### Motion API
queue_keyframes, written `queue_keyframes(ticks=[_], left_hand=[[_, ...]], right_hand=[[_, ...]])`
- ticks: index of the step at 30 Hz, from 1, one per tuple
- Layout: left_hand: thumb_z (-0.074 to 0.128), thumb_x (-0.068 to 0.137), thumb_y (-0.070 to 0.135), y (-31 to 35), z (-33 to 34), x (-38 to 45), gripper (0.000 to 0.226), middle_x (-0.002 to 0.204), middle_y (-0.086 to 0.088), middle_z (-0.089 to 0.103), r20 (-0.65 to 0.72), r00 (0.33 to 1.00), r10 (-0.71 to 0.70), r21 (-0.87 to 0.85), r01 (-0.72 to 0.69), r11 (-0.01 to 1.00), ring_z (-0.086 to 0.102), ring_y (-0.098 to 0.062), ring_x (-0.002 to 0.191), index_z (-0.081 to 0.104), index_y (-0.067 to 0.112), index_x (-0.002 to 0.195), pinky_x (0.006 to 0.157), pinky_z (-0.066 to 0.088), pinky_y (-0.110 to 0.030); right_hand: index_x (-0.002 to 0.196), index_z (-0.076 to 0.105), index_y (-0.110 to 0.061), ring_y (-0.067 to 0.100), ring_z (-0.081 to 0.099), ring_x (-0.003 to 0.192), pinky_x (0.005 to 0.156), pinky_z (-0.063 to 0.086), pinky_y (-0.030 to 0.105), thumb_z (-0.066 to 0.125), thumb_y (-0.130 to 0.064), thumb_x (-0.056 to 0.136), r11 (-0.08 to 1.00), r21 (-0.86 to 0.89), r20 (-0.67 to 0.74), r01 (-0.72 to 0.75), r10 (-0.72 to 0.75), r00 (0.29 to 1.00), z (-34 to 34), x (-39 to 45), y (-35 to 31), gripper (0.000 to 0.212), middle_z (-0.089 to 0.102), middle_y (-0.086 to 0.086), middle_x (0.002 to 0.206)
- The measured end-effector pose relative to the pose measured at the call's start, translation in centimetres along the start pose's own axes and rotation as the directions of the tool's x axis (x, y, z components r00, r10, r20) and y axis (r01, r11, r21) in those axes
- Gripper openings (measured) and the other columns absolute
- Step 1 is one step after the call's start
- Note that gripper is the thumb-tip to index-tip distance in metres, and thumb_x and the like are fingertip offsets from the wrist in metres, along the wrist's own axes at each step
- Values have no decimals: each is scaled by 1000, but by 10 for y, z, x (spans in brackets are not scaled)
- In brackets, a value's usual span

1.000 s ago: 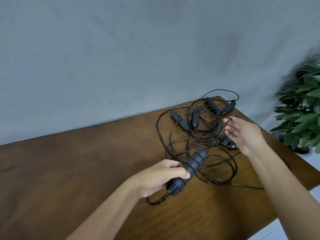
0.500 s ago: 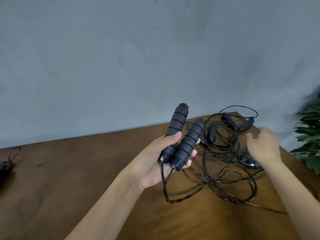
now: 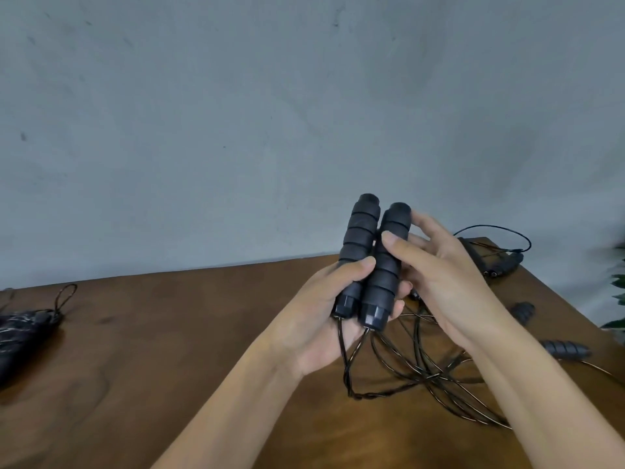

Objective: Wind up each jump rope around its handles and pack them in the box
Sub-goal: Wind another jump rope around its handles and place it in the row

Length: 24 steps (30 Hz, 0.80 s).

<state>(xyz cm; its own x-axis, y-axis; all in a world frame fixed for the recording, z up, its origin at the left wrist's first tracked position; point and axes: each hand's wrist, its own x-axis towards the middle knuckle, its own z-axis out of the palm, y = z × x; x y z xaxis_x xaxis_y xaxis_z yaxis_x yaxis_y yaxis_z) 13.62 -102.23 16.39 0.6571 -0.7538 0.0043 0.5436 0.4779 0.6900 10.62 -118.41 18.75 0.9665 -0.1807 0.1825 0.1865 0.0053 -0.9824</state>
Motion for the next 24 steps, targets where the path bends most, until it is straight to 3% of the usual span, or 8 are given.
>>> queue_keyframes(ticks=[2, 4, 6, 7, 11, 15, 20, 24], left_hand=[[59, 100, 15, 0, 0, 0, 46, 118, -21, 68, 7, 1000, 13, 6, -13, 1000, 69, -30, 103, 53, -4, 142, 94, 59, -38], [57, 102, 13, 1, 0, 0, 46, 116, -22, 67, 20, 1000, 23, 14, -23, 1000, 68, -29, 102, 51, -7, 143, 96, 58, -38], [56, 102, 11, 1, -1, 1, 46, 115, -23, 67, 24, 999, 28, 17, -28, 999, 68, -29, 101, 49, -9, 143, 96, 57, -39], [57, 102, 10, 1, -1, 2, 45, 115, -24, 66, 21, 999, 30, 26, -30, 999, 69, -29, 100, 50, -10, 142, 96, 58, -38], [60, 100, 8, -1, -4, 4, 34, 110, -24, 68, -14, 1000, 19, 74, -18, 997, 70, -30, 96, 60, -7, 130, 93, 60, -40], [64, 101, 18, 1, -14, 5, 32, 111, -22, 72, -42, 995, -89, 215, 96, 972, 71, -33, 94, 64, 1, 128, 95, 61, -47], [77, 90, 26, 2, -23, 6, 30, 103, -15, 73, -109, 986, -124, 235, 147, 961, 69, -27, 83, 74, 10, 115, 78, 63, -35], [77, 89, 21, 1, -32, 8, 20, 91, -9, 66, -159, 983, -96, 241, 133, 961, 61, -21, 72, 74, 11, 106, 68, 57, -30]], right_hand=[[131, 56, -34, 20, 71, 106, 104, 49, 50, 74, -36, 78, 999, 33, -13, 11, -11, 1000, 3, 2, -1, 56, 77, 1, 111], [130, 57, -33, 9, 71, 84, 79, 56, 32, 73, -31, 83, 998, 61, -18, 13, -12, 1000, 5, 4, 0, 50, 77, -2, 104], [133, 57, -32, 3, 66, 67, 60, 51, 18, 70, -25, 91, 996, 83, -25, 15, -13, 1000, 7, 6, 2, 45, 76, -4, 97], [133, 57, -32, 4, 68, 68, 58, 51, 17, 69, -25, 92, 996, 86, -28, 9, -7, 1000, 8, 7, 4, 43, 75, -3, 97], [129, 57, -28, 11, 75, 85, 61, 57, 24, 75, -29, 87, 999, 44, -17, -10, 11, 1000, 12, 14, 5, 45, 75, 0, 102], [131, 55, -33, 11, 74, 96, 70, 59, 25, 77, -25, 88, 997, -80, 34, 1, 2, 999, 13, 24, 1, 49, 75, -3, 109], [131, 54, -36, 14, 74, 99, 82, 63, 45, 76, -28, 90, 985, -171, 82, -25, 40, 996, 21, 32, 8, 47, 73, -3, 113], [132, 54, -36, 9, 73, 96, 76, 60, 29, 72, -43, 90, 992, -109, 64, -67, 74, 995, 31, 31, 24, 46, 73, -2, 109]])
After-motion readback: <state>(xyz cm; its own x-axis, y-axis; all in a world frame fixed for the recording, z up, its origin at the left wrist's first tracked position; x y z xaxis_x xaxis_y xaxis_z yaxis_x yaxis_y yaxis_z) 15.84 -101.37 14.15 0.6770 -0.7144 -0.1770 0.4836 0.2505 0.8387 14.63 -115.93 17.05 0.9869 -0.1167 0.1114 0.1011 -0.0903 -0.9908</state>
